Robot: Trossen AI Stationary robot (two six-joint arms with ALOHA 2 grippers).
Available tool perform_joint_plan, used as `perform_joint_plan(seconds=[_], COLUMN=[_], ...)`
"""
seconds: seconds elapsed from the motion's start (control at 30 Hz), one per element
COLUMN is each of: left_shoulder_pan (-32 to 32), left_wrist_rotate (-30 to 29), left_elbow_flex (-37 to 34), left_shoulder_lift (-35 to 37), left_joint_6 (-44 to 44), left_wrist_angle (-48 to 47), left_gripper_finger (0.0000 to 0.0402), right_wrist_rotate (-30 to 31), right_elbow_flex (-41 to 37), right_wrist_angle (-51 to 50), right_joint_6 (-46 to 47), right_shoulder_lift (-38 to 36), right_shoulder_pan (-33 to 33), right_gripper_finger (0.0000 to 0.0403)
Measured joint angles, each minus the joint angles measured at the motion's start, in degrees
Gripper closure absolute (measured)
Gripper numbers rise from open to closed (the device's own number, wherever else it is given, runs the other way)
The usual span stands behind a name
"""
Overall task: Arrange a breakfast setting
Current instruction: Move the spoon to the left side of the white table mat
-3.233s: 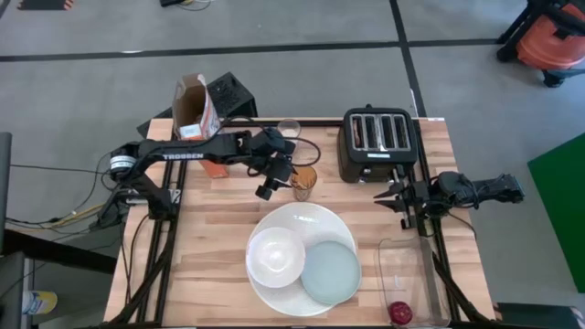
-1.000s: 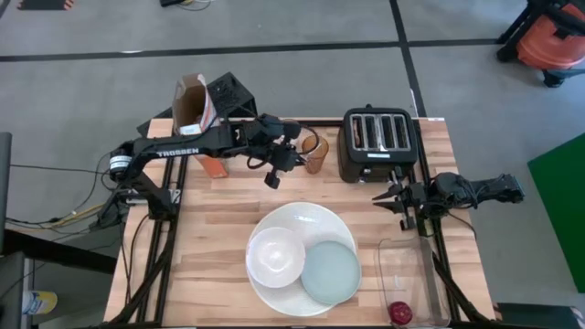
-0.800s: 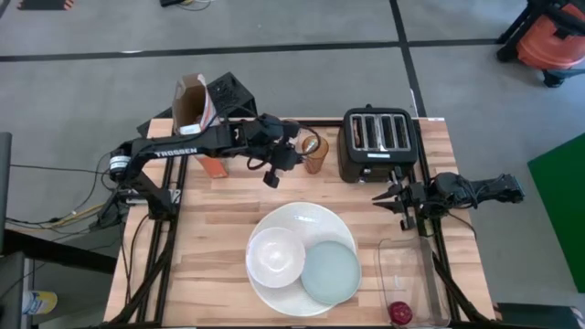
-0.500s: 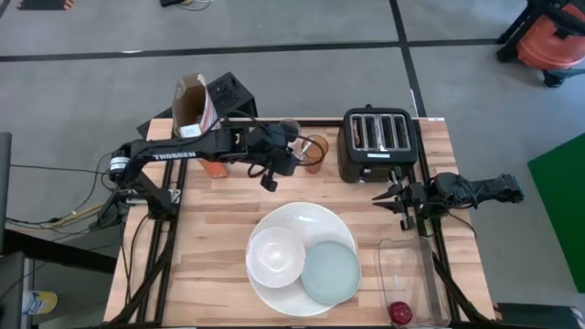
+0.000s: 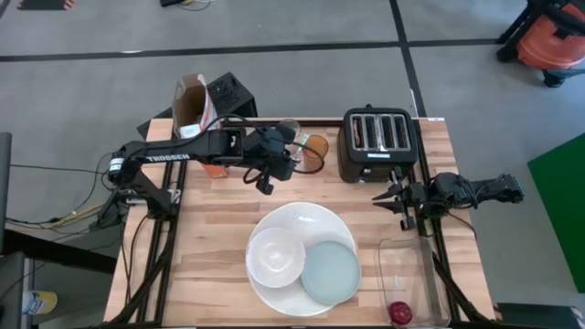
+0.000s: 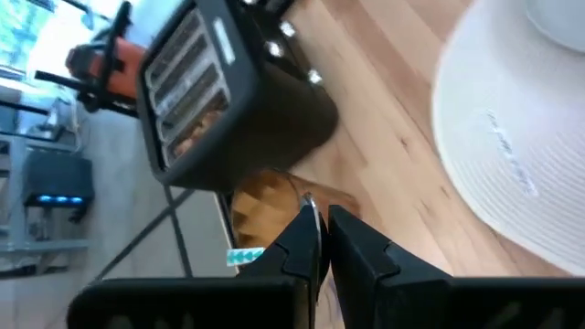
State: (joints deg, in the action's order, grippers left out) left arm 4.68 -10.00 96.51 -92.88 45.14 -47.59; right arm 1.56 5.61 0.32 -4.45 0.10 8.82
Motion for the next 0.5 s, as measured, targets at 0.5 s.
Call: perform_joint_plan(seconds=[0.5], left_shoulder_pan=[-12.17], left_wrist_rotate=[-10.31], left_elbow_flex=[3.56], left_shoulder_lift=[0.00], left_joint_6=[-15.53], left_wrist_angle=[-19.55], left_gripper_finger=[0.0399], right_wrist_rotate=[0.04], right_elbow_flex=[0.00], right_wrist_angle=[-0.18], right_joint_6=[0.00], right_shoulder_lift=[0.00], right_shoulder_pan=[0.00], right_gripper_finger=[0.0327])
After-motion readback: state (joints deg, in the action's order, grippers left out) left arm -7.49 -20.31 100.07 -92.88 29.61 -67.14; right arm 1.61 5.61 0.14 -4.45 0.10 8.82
